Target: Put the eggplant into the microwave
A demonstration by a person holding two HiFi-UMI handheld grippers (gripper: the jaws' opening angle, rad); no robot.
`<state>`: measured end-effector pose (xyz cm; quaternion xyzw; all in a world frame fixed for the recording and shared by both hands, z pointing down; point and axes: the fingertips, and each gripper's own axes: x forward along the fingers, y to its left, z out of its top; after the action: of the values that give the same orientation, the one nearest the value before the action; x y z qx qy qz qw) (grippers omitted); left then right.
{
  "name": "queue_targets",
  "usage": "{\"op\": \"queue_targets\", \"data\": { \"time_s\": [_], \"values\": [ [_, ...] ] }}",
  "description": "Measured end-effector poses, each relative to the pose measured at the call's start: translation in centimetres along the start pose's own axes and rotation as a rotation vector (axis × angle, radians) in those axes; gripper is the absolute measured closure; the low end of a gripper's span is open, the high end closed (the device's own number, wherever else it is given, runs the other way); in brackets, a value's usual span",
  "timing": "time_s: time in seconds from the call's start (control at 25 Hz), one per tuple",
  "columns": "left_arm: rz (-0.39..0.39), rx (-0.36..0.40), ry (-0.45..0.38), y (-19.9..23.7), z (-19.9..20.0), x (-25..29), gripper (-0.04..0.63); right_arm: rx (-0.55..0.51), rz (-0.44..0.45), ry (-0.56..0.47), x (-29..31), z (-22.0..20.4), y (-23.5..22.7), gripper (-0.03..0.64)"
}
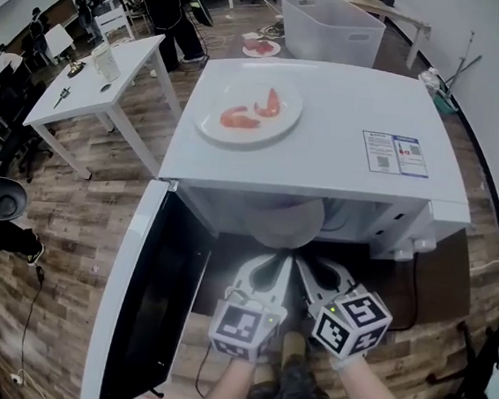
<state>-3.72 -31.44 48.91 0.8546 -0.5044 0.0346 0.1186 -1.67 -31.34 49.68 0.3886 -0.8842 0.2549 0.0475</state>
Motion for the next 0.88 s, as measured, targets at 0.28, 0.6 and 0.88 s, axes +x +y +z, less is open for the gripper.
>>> {"op": "queue_targets", "data": {
  "time_s": [0.28,0.6,0.88],
  "values": [
    [0.0,0.027,0.015,0.1,-0.1,-0.5,0.595,-0.036,-0.037,0.002,0.6,0.2,-0.6,0.611],
    [0.091,0.009,0.009,3.5,-0.3,-1.6,0.595,-0.067,-0.023,0.035,1.2,0.1,0.0,0.611],
    [0.083,-0.002,0.016,3.6,0.1,-0.7,0.595,-0.072,-0.026,0.045,1.7,0.4,-0.2,0.611]
  ]
}}
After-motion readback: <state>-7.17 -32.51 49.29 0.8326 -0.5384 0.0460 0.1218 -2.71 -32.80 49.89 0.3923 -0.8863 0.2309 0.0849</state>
